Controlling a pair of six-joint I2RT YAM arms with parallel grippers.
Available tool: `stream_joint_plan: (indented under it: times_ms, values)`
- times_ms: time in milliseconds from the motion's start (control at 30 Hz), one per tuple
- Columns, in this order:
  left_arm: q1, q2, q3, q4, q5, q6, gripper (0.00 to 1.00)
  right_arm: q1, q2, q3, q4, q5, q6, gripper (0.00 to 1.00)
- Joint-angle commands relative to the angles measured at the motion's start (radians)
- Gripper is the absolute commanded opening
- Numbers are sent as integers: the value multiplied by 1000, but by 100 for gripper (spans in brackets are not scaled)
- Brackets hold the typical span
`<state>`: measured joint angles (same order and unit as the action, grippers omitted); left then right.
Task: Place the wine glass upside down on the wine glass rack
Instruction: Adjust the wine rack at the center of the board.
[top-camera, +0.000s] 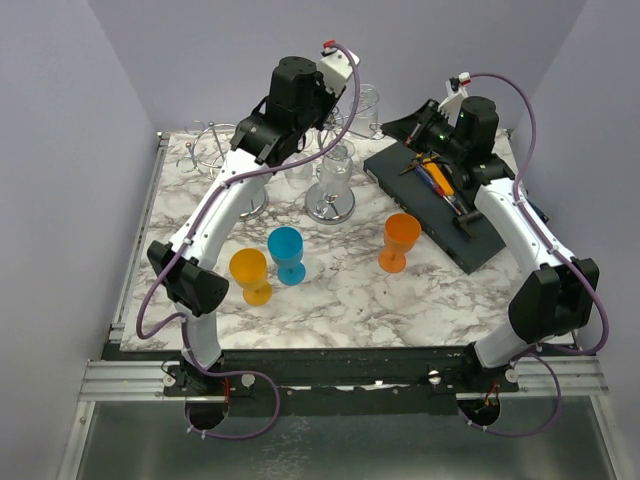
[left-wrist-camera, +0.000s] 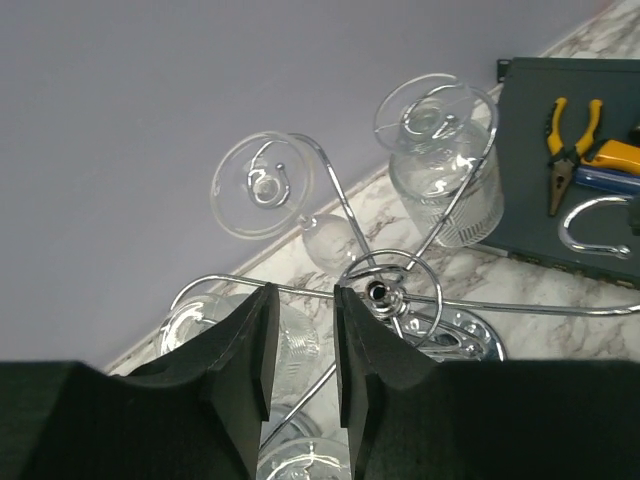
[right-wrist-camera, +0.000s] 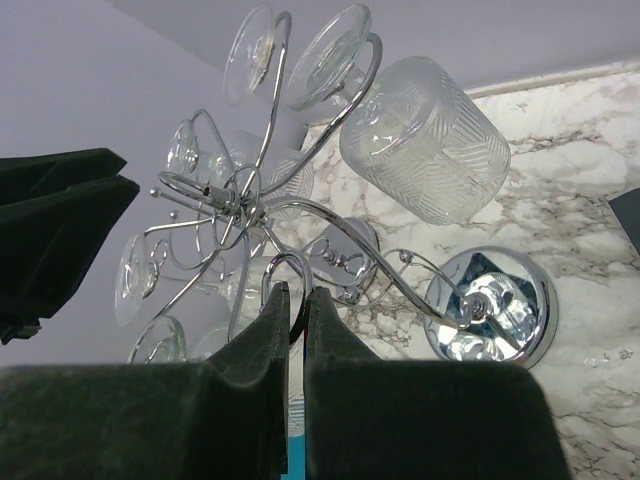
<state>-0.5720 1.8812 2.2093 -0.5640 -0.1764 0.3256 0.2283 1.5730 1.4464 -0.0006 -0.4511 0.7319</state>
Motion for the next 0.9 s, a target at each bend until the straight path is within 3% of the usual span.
stream_joint_plan:
  times_ms: [0,167,600,867]
  values:
    - [14,17,51,-87,172,-20,35,6,14,17,2,20,-69,1]
    - [32,104,162,-167,227,-11,36,6,-3,2,6,26,-72,1]
    - [51,145,179,-169,137,31,19,6,-52,-52,44,41,-70,1]
    - [52,189,209,-160,126,28,18,6,-118,-111,68,39,-65,1]
